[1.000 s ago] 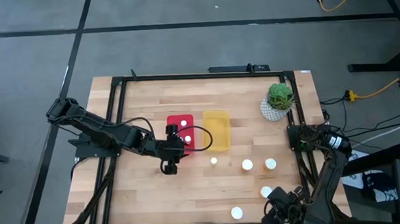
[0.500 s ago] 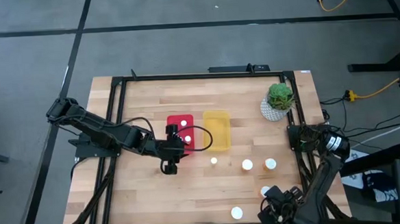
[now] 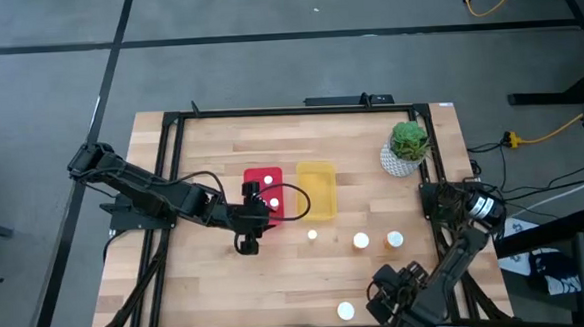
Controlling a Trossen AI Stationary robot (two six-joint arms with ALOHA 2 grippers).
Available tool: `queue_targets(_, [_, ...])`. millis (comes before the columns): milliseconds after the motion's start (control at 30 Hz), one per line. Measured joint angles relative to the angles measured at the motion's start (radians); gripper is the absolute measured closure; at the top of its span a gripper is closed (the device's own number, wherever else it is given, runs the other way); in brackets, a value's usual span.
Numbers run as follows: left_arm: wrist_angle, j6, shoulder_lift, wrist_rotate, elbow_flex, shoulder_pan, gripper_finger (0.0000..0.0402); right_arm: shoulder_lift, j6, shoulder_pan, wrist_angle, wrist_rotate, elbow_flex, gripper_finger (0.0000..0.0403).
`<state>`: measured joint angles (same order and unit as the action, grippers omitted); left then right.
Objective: Pick and place medicine bottles into bin by pill shape (circle, oval)
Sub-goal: Put the large orange pill bottle into the yellow bin
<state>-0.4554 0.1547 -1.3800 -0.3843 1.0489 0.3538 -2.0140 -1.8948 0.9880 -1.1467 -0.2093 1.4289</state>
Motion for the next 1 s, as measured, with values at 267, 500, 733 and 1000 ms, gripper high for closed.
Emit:
queue_targets(267, [-0.002, 0.000, 0.000, 0.000, 0.000, 0.000, 0.0241, 0.000, 0.022, -0.034, -0.059, -0.034, -0.006, 0.0148])
queue_targets(500, [-0.003, -0.007, 0.000, 0.000, 0.000, 0.000, 0.0241, 0.000, 0.018, -0.036, -0.059, -0.034, -0.005, 0.0148])
queue_targets(733, [-0.003, -0.007, 0.000, 0.000, 0.000, 0.000, 0.0241, 0.000, 0.014, -0.036, -0.045, -0.122, -0.005, 0.0148])
queue_targets(1000, [-0.004, -0.007, 0.000, 0.000, 0.000, 0.000, 0.0241, 0.000, 0.015, -0.038, -0.023, -0.156, -0.004, 0.0148])
